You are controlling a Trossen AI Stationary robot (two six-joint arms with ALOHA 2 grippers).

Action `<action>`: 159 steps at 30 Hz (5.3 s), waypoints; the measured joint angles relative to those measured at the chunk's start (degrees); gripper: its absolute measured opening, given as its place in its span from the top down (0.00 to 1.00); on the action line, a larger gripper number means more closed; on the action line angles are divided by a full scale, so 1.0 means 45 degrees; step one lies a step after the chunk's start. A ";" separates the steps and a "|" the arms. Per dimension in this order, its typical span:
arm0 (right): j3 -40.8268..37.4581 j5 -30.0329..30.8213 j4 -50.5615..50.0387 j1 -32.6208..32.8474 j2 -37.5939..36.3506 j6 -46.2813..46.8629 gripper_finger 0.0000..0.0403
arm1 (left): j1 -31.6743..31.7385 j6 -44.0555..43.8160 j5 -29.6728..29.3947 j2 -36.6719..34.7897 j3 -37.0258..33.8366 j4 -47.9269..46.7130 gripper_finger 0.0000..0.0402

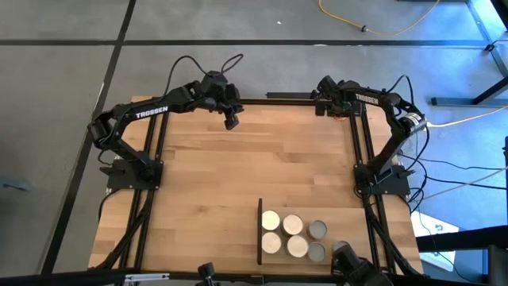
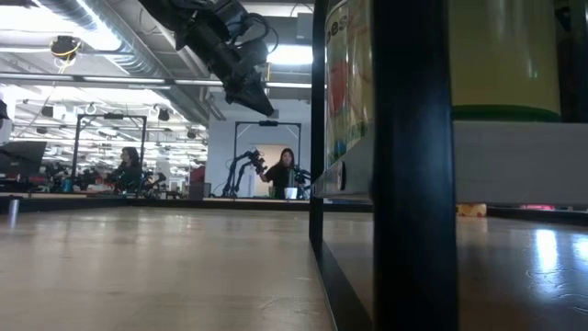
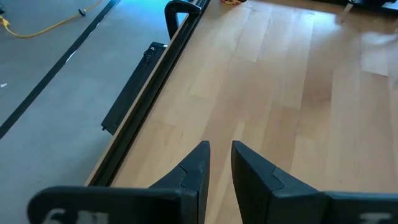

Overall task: Pick and place cans onto a shelf
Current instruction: Put the canned pineapple rings on the shelf

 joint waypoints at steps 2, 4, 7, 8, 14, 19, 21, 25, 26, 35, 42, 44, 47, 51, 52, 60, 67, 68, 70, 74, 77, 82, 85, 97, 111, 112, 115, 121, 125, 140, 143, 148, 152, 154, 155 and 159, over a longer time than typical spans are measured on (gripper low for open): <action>0.0000 0.0109 0.0054 0.0002 0.0000 0.0130 0.74 | 0.0000 0.0000 -0.0020 0.0000 0.0000 0.0000 0.86; 0.0000 0.0173 0.0159 0.0004 0.0000 0.0348 0.74 | 0.0000 0.0000 -0.0033 0.0000 0.0000 0.0000 0.86; 0.0000 0.0168 0.0258 -0.0030 0.0000 0.0366 0.74 | 0.0000 -0.0009 -0.0037 0.0000 -0.0005 0.0000 0.86; 0.0000 0.0177 0.0283 -0.0043 0.0000 0.0336 0.74 | 0.0000 -0.0012 -0.0037 0.0000 -0.0005 0.0000 0.86; 0.0000 0.0262 0.0690 -0.0155 0.0032 0.0691 0.74 | 0.0000 -0.0019 -0.0035 0.0000 -0.0005 0.0000 0.86; 0.0003 0.0134 0.0690 -0.0190 0.0363 0.0681 0.74 | 0.0000 -0.0024 -0.0033 0.0000 -0.0005 0.0000 0.86; 0.0005 0.0028 0.0686 -0.0238 0.0664 0.0665 0.74 | 0.0000 -0.0034 -0.0033 0.0000 -0.0005 0.0000 0.86; 0.0087 0.0377 0.0647 -0.0258 0.0923 0.0676 0.74 | 0.0000 -0.0039 -0.0033 -0.0004 -0.0005 0.0000 0.86; 0.0087 0.0357 0.0643 -0.0254 0.0924 0.0671 0.74 | 0.0000 -0.0039 -0.0033 -0.0003 -0.0005 -0.0002 0.86; 0.0083 0.0025 0.0556 -0.0254 0.0889 0.0401 0.74 | 0.0003 -0.0039 -0.0033 -0.0005 -0.0005 0.0000 0.86; 0.0078 -0.0007 0.0509 -0.0258 0.0884 0.0579 0.79 | 0.0015 -0.0255 -0.0028 -0.0005 -0.0005 0.0000 0.86; 0.0078 -0.0007 0.0489 -0.0254 0.0877 0.0579 0.83 | 0.0015 -0.0291 -0.0031 -0.0005 -0.0005 0.0000 0.86; 0.0078 -0.0002 0.0498 -0.0255 0.0874 0.0589 0.91 | 0.0015 -0.0291 -0.0030 -0.0005 -0.0005 0.0000 0.86; 0.0078 -0.0026 0.0554 -0.0249 0.0865 0.0548 0.98 | 0.0015 -0.0287 -0.0033 -0.0005 -0.0005 0.0000 0.86; 0.0078 -0.0026 0.0558 -0.0249 0.0865 0.0393 0.98 | 0.0015 -0.0282 -0.0033 -0.0005 -0.0005 0.0000 0.86; 0.0045 -0.0273 0.0509 -0.0258 0.0711 0.0139 0.99 | 0.0015 -0.0257 -0.0033 -0.0005 -0.0005 0.0000 0.86; 0.0015 -0.0462 0.0323 -0.0249 0.0145 -0.0043 0.99 | 0.0015 -0.0238 -0.0028 -0.0005 -0.0005 0.0000 0.86; 0.0015 -0.0530 0.0292 -0.0250 0.0102 -0.0134 0.99 | 0.0015 -0.0238 -0.0029 -0.0005 -0.0005 0.0000 0.86; 0.0019 -0.0734 0.0315 -0.0249 -0.0046 -0.0355 0.99 | 0.0015 -0.0238 -0.0028 -0.0005 -0.0005 0.0000 0.86; 0.0019 -0.1027 0.0263 -0.0171 -0.0396 -0.0768 0.99 | 0.0015 -0.0238 -0.0028 -0.0005 -0.0005 0.0000 0.86; 0.0022 -0.1309 0.0153 -0.0017 -0.0759 -0.1390 0.99 | 0.0015 -0.0234 -0.0028 -0.0005 -0.0005 0.0000 0.86; 0.0033 -0.2188 -0.0052 0.0708 -0.1408 -0.2400 0.99 | 0.0015 -0.0233 -0.0025 -0.0005 -0.0005 0.0000 0.86; 0.0034 -0.2221 -0.0370 0.1403 -0.1867 -0.3018 0.99 | 0.0015 -0.0223 -0.0023 -0.0005 -0.0005 0.0000 0.86; 0.0049 -0.2867 -0.1914 0.4538 -0.4299 -0.4056 0.99 | -0.0032 0.0275 0.1130 -0.0005 -0.0005 -0.0435 0.86; 0.0058 -0.3169 -0.4120 0.7915 -0.6512 -0.6113 0.99 | -0.1197 0.2999 0.2090 -0.0005 -0.0005 -0.1268 0.86; 0.0058 -0.3207 -0.4341 0.8120 -0.6622 -0.6429 0.99 | -0.1331 0.3177 0.2159 -0.0005 -0.0005 -0.1266 0.86; 0.0058 -0.3450 -0.4908 0.8704 -0.6945 -0.7243 0.99 | -0.1757 0.3734 0.2181 -0.0005 -0.0005 -0.1259 0.86; 0.0058 -0.4747 -0.5323 0.9883 -0.7563 -0.8299 0.99 | -0.2683 0.5327 0.2178 -0.0005 -0.0005 -0.1253 0.86; 0.0068 -0.5794 -0.5446 1.0859 -0.7825 -0.8754 0.99 | -0.3193 0.5622 0.2153 -0.0005 -0.0005 -0.1243 0.86; 0.0068 -0.7423 -0.6203 1.5927 -0.7883 -0.5750 0.99 | -0.3949 0.5668 0.1225 -0.0005 -0.0005 -0.1239 0.86; 0.0068 -0.7423 -0.5854 1.7083 -0.7883 -0.4434 0.99 | -0.3949 0.5567 0.1344 -0.0005 -0.0005 -0.1239 0.86; 0.0041 -0.6736 -0.5051 1.9012 -0.7883 -0.1897 0.99 | -0.3949 0.5425 0.1391 -0.0005 -0.0005 -0.1239 0.86; -0.0107 -0.6149 -0.4601 2.0346 -0.7883 0.0429 0.99 | -0.3949 0.5426 0.1395 -0.0005 -0.0005 -0.1239 0.86; -0.0273 -0.5863 -0.4467 2.0951 -0.7883 0.1575 0.99 | -0.3949 0.5430 0.1420 -0.0005 -0.0005 -0.1239 0.86; -0.0366 -0.5750 -0.4455 2.1240 -0.7873 0.2110 0.99 | -0.3949 0.5429 0.1421 -0.0005 -0.0005 -0.1239 0.86; -0.1028 -0.5651 -0.3923 2.2304 -0.7878 0.4103 0.99 | -0.3949 0.5416 0.1420 -0.0005 -0.0005 -0.1243 0.86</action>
